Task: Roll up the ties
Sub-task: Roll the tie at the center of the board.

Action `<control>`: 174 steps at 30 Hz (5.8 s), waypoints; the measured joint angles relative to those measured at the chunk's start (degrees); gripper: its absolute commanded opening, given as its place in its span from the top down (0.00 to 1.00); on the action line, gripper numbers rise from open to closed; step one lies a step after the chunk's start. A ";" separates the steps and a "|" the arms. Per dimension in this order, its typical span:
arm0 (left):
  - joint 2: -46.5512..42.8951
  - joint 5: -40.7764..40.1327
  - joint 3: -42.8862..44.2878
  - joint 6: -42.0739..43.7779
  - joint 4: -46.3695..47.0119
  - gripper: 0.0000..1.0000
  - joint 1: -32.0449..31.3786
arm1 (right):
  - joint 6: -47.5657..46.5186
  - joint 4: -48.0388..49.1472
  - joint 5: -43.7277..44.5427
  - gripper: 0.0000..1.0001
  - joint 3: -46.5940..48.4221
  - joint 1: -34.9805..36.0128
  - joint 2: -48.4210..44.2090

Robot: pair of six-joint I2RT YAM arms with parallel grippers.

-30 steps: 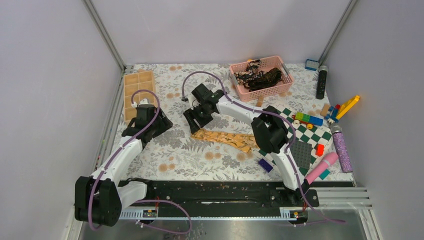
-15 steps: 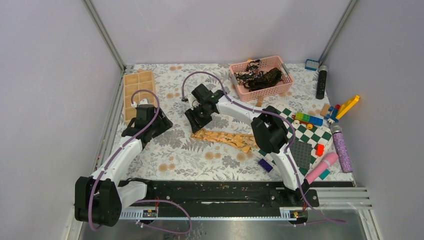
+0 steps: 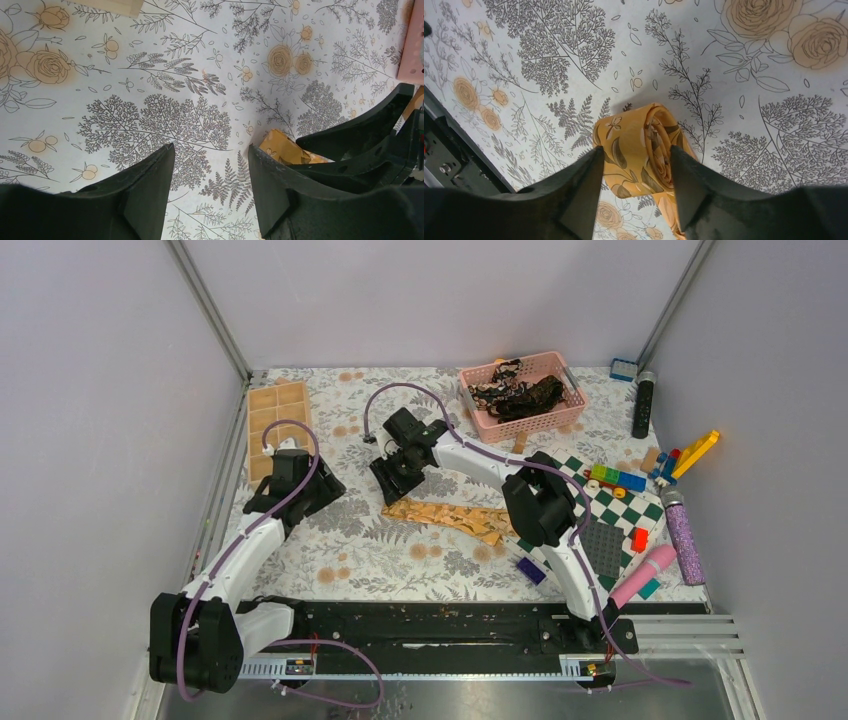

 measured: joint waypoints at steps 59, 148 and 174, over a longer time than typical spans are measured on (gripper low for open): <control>11.19 14.95 -4.33 -3.04 18.21 0.35 -5.29 | 42.03 24.39 10.78 0.72 -33.79 -0.92 -18.01; 24.65 -13.46 12.17 11.37 4.90 0.72 -29.18 | 35.08 18.10 23.12 0.39 -52.61 -9.29 -52.57; 35.28 -30.01 22.53 13.55 -5.09 0.67 -34.91 | 33.57 12.90 31.06 0.36 -57.27 -9.62 -67.08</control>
